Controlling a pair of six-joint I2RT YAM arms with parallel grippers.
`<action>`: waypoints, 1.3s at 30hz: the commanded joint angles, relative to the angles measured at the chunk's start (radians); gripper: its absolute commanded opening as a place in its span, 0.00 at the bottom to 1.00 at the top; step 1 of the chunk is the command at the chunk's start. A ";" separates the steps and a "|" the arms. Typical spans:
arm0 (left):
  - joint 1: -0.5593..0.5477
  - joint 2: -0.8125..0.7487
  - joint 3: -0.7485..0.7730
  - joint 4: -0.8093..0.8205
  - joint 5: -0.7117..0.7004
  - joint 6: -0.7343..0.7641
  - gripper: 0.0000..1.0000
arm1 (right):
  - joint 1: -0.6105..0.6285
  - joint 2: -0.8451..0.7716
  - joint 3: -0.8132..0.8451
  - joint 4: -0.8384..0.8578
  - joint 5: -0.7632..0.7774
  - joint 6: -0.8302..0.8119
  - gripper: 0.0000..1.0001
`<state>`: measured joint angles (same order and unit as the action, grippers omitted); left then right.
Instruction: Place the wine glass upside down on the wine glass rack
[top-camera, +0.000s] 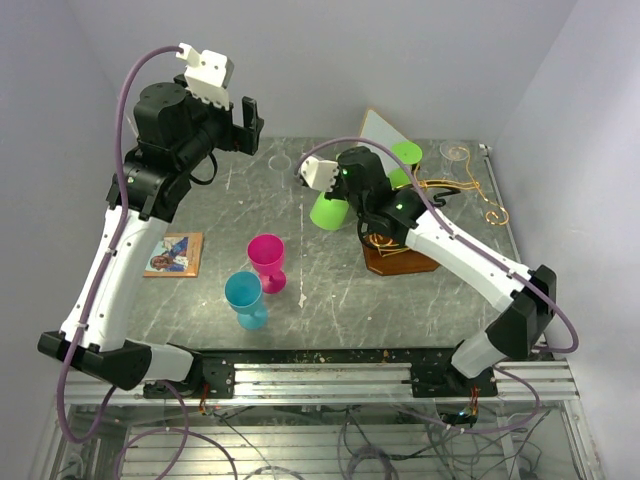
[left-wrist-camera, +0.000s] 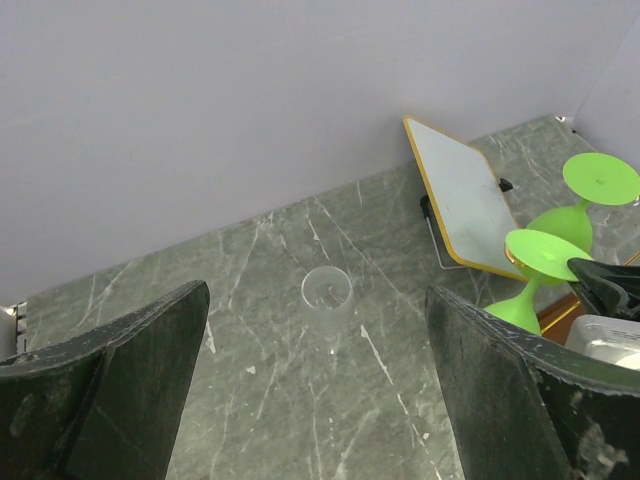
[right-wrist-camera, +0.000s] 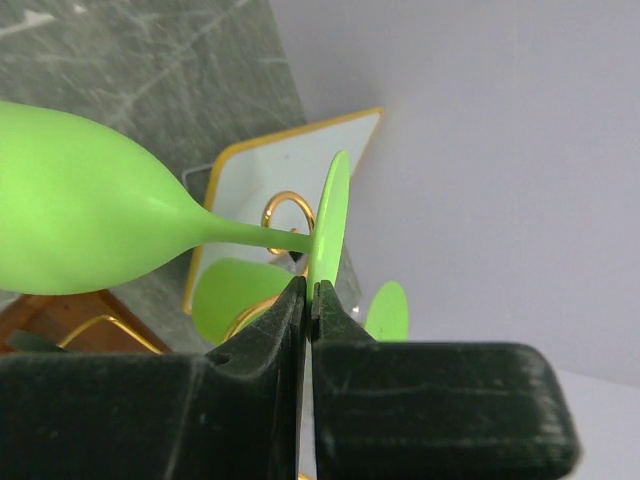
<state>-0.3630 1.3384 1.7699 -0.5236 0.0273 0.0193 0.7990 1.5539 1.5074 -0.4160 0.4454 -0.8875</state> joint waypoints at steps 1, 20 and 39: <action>0.010 0.010 0.009 0.026 -0.002 0.011 0.99 | 0.006 0.015 -0.021 0.090 0.139 -0.073 0.00; 0.010 0.015 0.010 0.023 0.004 0.020 0.99 | 0.003 0.104 0.012 0.076 0.278 -0.116 0.00; 0.012 0.015 0.007 0.027 0.005 0.032 0.99 | -0.040 0.178 0.093 0.063 0.318 -0.072 0.00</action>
<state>-0.3607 1.3525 1.7699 -0.5236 0.0277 0.0391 0.7692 1.7138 1.5513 -0.3782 0.7296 -0.9688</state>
